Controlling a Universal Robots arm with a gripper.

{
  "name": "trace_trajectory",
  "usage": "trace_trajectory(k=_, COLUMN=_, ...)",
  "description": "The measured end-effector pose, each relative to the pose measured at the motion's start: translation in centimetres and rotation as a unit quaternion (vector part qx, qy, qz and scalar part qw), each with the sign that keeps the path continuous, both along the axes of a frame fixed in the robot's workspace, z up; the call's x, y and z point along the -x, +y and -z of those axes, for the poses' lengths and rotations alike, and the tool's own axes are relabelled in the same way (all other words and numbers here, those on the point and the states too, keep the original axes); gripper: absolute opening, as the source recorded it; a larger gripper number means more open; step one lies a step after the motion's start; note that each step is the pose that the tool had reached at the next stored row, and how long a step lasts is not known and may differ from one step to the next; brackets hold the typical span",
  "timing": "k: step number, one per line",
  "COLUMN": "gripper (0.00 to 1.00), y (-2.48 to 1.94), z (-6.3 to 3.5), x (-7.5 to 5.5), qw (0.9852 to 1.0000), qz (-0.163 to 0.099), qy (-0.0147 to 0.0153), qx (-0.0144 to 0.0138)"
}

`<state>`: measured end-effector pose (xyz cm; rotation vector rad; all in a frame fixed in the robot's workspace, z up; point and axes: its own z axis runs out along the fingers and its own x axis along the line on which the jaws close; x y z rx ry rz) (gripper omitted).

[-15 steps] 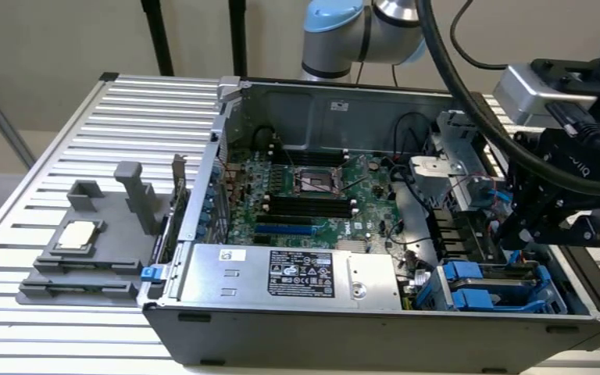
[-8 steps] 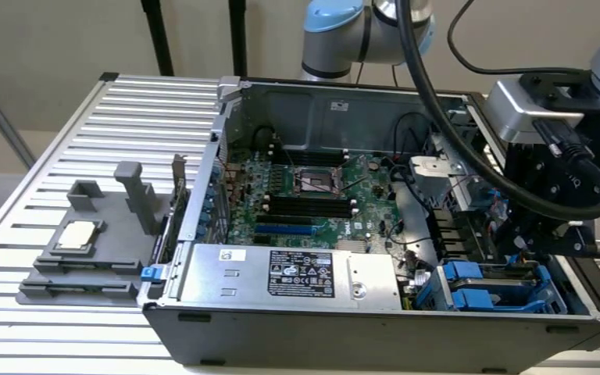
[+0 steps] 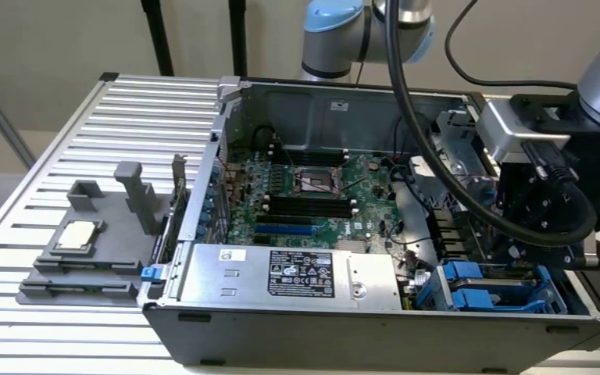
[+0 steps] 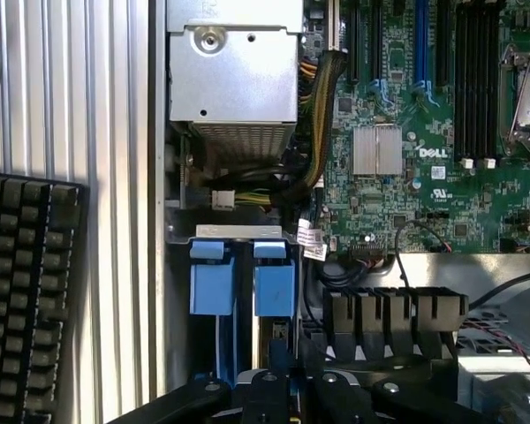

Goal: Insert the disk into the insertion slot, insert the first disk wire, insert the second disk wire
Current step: 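Insert the second disk wire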

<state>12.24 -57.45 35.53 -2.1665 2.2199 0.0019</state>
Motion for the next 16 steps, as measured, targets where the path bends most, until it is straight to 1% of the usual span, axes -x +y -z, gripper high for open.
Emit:
trace_trajectory(k=1, gripper=0.17, y=0.00, z=0.16, x=0.00, qw=1.0000, qz=0.000, qy=-0.0004, qx=-0.0005)
trace_trajectory(k=4, gripper=0.17, y=-0.01, z=0.58, x=0.00, qw=1.0000, qz=0.000, qy=-0.0019, qx=-0.0035)
trace_trajectory(k=8, gripper=0.17, y=-0.04, z=0.82, x=-0.04, qw=1.0000, qz=0.000, qy=-0.0038, qx=-0.0072)
trace_trajectory(k=16, gripper=0.17, y=-0.12, z=1.04, x=-0.21, qw=1.0000, qz=0.000, qy=-0.0057, qx=-0.0076)
